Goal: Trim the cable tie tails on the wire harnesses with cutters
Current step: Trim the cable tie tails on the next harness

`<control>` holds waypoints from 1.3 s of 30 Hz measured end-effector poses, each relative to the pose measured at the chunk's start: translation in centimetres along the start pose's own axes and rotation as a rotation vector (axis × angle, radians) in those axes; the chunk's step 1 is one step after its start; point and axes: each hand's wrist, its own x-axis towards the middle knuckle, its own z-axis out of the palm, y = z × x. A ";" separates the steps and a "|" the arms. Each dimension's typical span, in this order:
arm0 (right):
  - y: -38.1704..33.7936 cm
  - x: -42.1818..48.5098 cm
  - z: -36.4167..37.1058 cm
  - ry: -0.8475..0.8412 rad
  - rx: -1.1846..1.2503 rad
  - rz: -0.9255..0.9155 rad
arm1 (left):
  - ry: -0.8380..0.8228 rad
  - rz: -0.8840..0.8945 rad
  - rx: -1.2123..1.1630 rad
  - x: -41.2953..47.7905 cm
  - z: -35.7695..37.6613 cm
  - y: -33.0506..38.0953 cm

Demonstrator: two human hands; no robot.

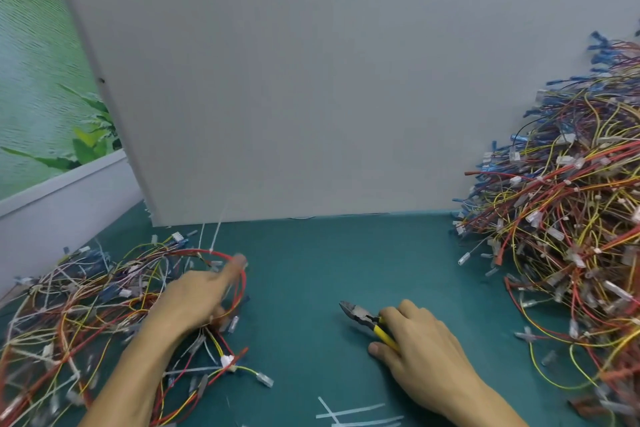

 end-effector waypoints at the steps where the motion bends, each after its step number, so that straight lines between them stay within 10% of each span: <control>1: 0.0 0.0 0.0 0.000 0.001 0.001 | 0.072 -0.063 -0.028 0.2 0.0 -0.1; 6: 0.2 0.1 0.1 -0.005 -0.001 0.004 | 0.157 -0.103 0.034 0.2 0.6 -0.2; 13: 0.1 0.0 0.0 -0.006 0.006 -0.004 | 0.783 0.399 -0.090 -0.7 -1.7 1.8; 20: 0.1 -0.1 0.1 0.003 0.016 -0.016 | 0.015 0.539 0.199 -0.6 2.6 2.5; 28: -0.3 0.2 -0.5 0.099 0.152 0.104 | 0.066 0.577 0.129 -0.7 4.1 3.4; 34: -1.8 2.1 -1.6 0.118 1.063 0.323 | 0.084 0.654 0.151 -1.8 4.4 4.8; 39: -5.4 5.6 -1.9 -0.005 1.127 0.316 | 0.090 0.732 0.248 -2.3 5.4 5.6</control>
